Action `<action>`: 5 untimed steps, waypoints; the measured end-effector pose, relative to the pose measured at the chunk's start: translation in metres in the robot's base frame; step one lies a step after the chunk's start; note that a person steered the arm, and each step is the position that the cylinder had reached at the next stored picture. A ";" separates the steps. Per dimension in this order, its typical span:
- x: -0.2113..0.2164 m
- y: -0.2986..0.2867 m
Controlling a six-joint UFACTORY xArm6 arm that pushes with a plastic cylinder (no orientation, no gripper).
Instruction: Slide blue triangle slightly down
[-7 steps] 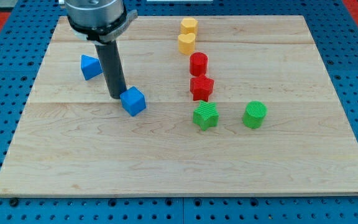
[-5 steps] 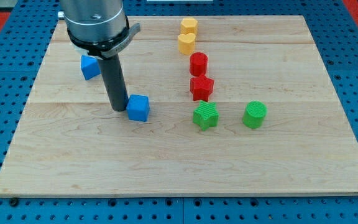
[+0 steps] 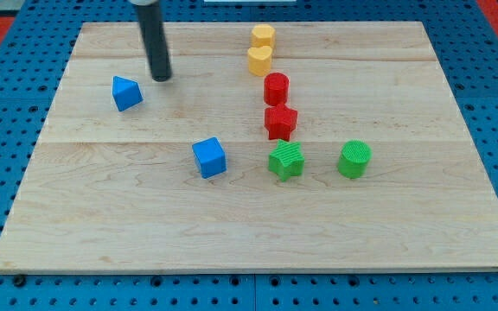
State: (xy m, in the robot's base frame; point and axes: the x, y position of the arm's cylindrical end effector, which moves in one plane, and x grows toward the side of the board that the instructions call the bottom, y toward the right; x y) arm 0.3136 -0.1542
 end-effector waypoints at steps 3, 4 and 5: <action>0.147 -0.051; 0.133 -0.055; 0.097 -0.058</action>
State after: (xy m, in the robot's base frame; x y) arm 0.4101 -0.2121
